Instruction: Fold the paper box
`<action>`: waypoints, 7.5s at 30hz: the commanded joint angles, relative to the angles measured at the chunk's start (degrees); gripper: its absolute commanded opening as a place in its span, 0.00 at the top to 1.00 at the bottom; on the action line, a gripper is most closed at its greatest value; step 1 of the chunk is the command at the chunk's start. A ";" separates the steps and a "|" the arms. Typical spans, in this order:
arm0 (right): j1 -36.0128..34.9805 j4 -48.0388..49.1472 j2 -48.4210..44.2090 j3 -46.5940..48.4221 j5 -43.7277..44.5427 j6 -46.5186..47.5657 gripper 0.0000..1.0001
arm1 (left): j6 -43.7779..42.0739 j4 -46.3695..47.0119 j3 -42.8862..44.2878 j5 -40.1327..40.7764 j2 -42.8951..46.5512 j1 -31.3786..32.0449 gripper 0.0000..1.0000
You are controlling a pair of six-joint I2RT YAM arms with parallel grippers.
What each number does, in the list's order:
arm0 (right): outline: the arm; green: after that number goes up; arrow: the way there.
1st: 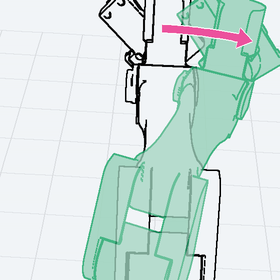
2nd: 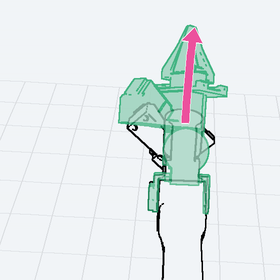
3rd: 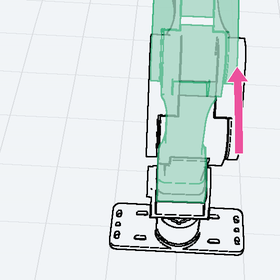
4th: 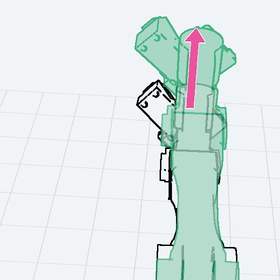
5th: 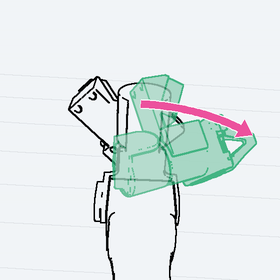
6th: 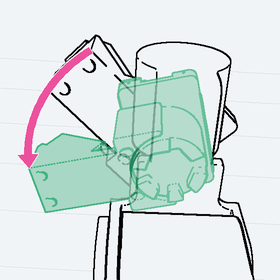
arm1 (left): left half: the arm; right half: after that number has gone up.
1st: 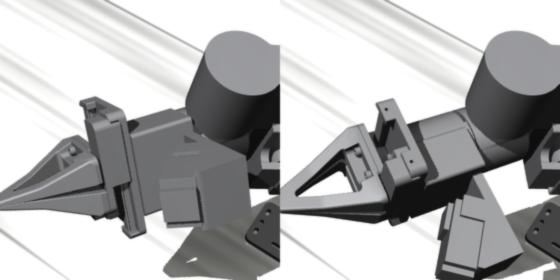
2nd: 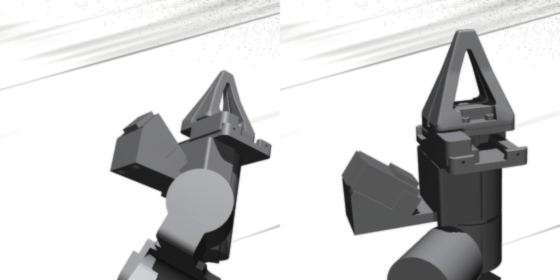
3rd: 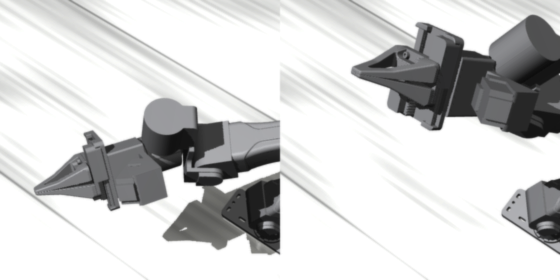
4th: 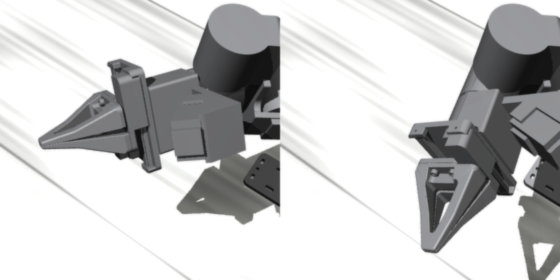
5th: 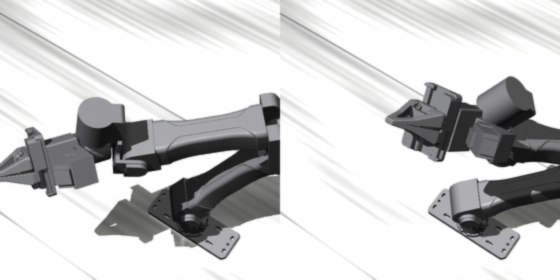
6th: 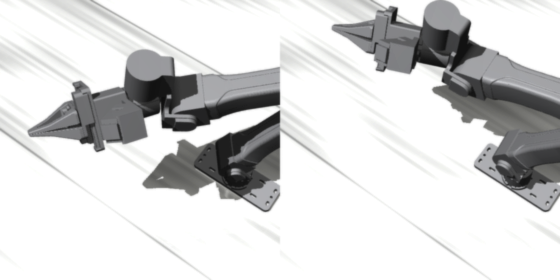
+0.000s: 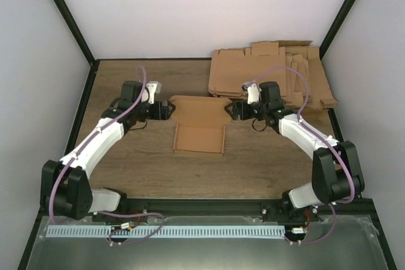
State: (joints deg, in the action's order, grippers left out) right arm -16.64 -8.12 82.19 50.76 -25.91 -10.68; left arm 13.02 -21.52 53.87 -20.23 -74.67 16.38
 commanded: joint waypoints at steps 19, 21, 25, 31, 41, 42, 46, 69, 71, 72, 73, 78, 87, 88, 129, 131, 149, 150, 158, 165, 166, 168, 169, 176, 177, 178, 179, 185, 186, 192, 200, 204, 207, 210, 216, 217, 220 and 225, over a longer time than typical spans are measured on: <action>-6.15 -9.48 7.08 11.95 5.01 3.75 0.56 | -3.34 -0.84 10.65 -1.02 -13.75 2.68 0.57; -7.01 -10.15 6.85 12.12 6.90 2.82 0.61 | -3.16 -1.37 10.94 -0.77 -13.99 3.26 0.63; -8.71 -12.83 7.10 13.35 12.73 0.29 0.70 | -2.45 -3.75 11.78 2.35 -14.09 4.69 0.72; -11.50 -15.29 6.17 14.03 18.62 -2.77 0.72 | -0.21 -5.38 11.78 4.78 -13.56 6.36 0.84; -14.07 -14.35 3.61 13.01 20.81 -11.09 0.83 | 8.11 0.99 6.56 7.84 -9.63 8.93 0.94; -14.11 -13.84 3.49 12.89 20.67 -12.45 0.85 | 9.04 1.90 6.06 7.96 -9.08 9.19 0.94; -14.69 -13.72 4.59 13.95 20.60 -17.63 0.93 | 12.68 4.62 4.66 10.12 -7.19 10.96 0.94; -19.48 11.55 1.87 3.70 38.84 -21.71 0.98 | 20.28 27.84 -5.87 13.84 -4.85 15.26 0.94; -19.56 12.24 2.73 3.00 39.17 -21.73 0.98 | 20.98 28.39 -6.75 13.54 -5.80 15.26 0.94; -19.58 13.33 2.90 2.30 39.17 -21.70 0.98 | 21.39 28.80 -7.31 13.47 -6.22 15.26 0.94; -19.65 14.35 2.96 1.27 39.18 -21.79 0.98 | 21.72 29.37 -8.05 13.46 -6.55 15.25 0.94; -20.01 17.26 3.06 -2.66 40.29 -23.84 0.98 | 24.08 32.69 -11.76 13.38 -6.73 15.26 0.94; -24.60 17.68 3.15 -6.85 43.85 -25.89 0.98 | 25.69 33.00 -16.31 13.31 -5.37 16.42 0.94; -24.73 17.65 3.15 -7.33 43.76 -26.24 0.98 | 25.74 32.91 -16.75 13.37 -5.16 16.55 0.94; -32.24 11.30 1.32 -12.24 45.34 -29.19 0.98 | 27.63 26.88 -23.37 11.78 2.38 18.95 0.93; -32.26 11.15 1.82 -11.98 44.72 -29.50 0.98 | 27.68 26.80 -23.29 11.50 2.14 18.95 0.93; -32.22 3.82 4.04 -5.78 44.53 -31.05 0.99 | 24.13 18.18 -15.78 11.90 2.04 18.86 0.94; -32.22 3.54 3.81 -5.89 44.11 -31.19 0.99 | 24.06 17.91 -15.86 11.82 2.26 18.86 0.94; -32.25 3.53 2.43 -8.39 43.32 -30.36 0.99 | 22.44 14.38 -15.46 9.52 3.55 18.87 0.83; -32.23 5.04 1.81 -10.91 44.24 -28.13 0.99 | 18.95 4.74 -12.87 11.18 8.32 18.88 0.40; -32.29 5.23 1.69 -11.20 44.42 -27.64 0.99 | 17.92 2.66 -12.16 11.30 9.19 18.87 0.32; -32.24 6.36 1.13 -12.02 44.48 -26.49 0.99 | 15.59 -1.92 -10.34 11.56 11.02 18.87 0.19; -32.22 6.93 0.80 -12.51 44.42 -25.85 0.99 | 14.19 -4.40 -9.05 11.45 11.96 18.86 0.14; -32.20 9.90 -0.12 -14.63 43.37 -22.98 0.99 | 4.29 -18.95 3.44 11.64 14.67 18.86 0.00; -32.26 10.25 0.01 -14.90 43.09 -22.76 0.99 | 3.08 -20.08 5.28 11.53 14.46 18.86 0.00; -32.23 10.59 0.11 -15.16 42.87 -22.49 0.99 | 1.67 -20.76 6.90 11.10 14.12 18.86 0.00; -32.22 11.11 0.15 -15.47 42.73 -22.13 0.99 | 0.06 -21.03 8.43 10.21 13.73 18.86 0.00; -32.22 13.83 -0.85 -17.77 42.94 -18.72 0.99 | -9.98 -21.67 13.68 5.39 8.23 18.86 0.00; -32.23 14.10 -1.08 -17.94 43.00 -18.19 0.99 | -11.02 -21.60 14.23 5.34 7.36 18.86 0.00; -32.26 15.94 -1.43 -18.94 41.24 -15.64 0.99 | -15.90 -19.90 16.10 3.90 3.15 18.95 0.01; -32.29 17.58 -0.27 -19.00 40.51 -12.27 0.99 | -20.99 -17.58 16.14 1.16 2.42 19.57 0.02; -32.24 18.27 0.14 -18.99 40.01 -11.24 0.99 | -22.95 -17.87 17.18 0.53 -0.23 19.77 0.23; -32.25 18.83 0.18 -19.11 39.35 -10.50 0.99 | -24.14 -17.92 17.88 2.08 -2.34 19.96 0.31; -32.23 18.95 0.16 -19.04 39.49 -9.71 0.99 | -24.65 -18.21 18.94 2.71 -4.52 20.30 0.31; -32.27 18.58 0.07 -18.72 40.03 -8.17 0.99 | -24.62 -18.00 18.63 5.32 -8.00 21.56 0.34; -32.21 18.59 0.14 -18.76 39.94 -8.07 0.99 | -24.45 -18.14 18.66 5.37 -8.51 21.67 0.36; -32.28 18.49 0.24 -18.67 39.76 -7.97 0.99 | -24.01 -18.17 18.20 5.04 -9.50 22.14 0.44; -32.27 18.47 0.16 -18.51 39.67 -8.14 0.99 | -23.74 -18.33 17.17 5.54 -10.04 22.77 0.50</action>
State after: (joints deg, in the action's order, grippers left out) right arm -47.77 17.23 80.20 33.67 16.16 -19.92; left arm -10.55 -39.94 71.20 -15.16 -84.47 38.50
